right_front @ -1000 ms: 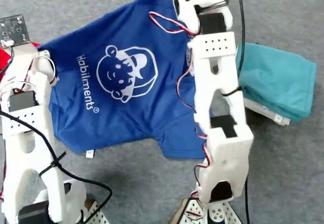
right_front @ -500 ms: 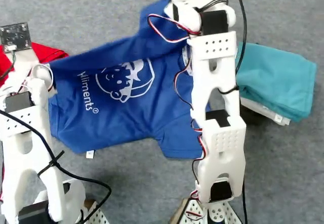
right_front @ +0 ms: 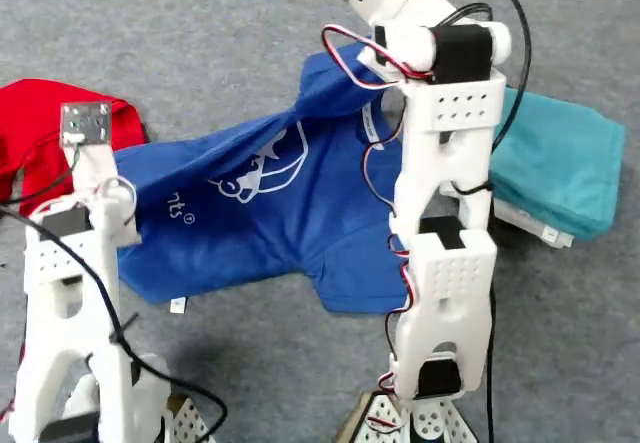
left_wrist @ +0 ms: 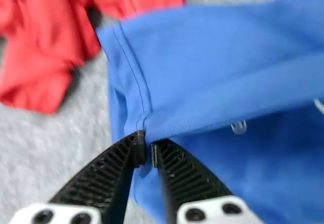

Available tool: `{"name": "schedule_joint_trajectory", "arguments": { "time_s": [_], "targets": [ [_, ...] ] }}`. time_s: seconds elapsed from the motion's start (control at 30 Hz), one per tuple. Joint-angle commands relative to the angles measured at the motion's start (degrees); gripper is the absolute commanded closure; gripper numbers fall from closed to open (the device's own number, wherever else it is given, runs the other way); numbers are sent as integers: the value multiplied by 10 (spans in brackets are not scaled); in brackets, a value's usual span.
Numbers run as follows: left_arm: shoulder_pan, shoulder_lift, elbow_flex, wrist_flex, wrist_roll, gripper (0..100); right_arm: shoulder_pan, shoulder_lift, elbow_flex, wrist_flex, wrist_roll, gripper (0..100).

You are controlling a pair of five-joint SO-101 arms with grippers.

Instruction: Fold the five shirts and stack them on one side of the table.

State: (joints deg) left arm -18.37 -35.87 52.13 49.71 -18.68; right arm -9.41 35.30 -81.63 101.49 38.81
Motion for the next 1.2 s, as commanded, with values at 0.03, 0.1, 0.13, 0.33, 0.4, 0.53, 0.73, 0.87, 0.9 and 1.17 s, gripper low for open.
{"name": "schedule_joint_trajectory", "arguments": {
  "time_s": [0.03,0.1,0.13,0.33,0.4,0.53,0.73,0.87,0.9,1.17],
  "targets": [
    [18,-100,33,38,-6,982,17,-74,73,10,-7,995],
    [18,-136,47,53,-6,982,11,-119,141,10,-17,995],
    [18,-151,53,59,-6,982,6,-141,181,10,-26,995],
    [19,-168,62,84,-6,982,12,-276,430,-25,-54,995],
    [32,-168,64,98,-6,982,25,-323,511,-57,-57,995],
    [41,-168,80,108,-6,982,44,-415,699,-127,-55,995],
    [38,-173,92,132,-30,982,46,-575,979,-225,-43,995],
    [38,-169,97,142,-47,982,58,-668,1127,-266,-42,995],
    [38,-169,99,146,-50,982,65,-685,1154,-271,-42,995],
    [-37,-168,100,149,-99,982,103,-779,1280,-276,-13,995]
  ]
}}
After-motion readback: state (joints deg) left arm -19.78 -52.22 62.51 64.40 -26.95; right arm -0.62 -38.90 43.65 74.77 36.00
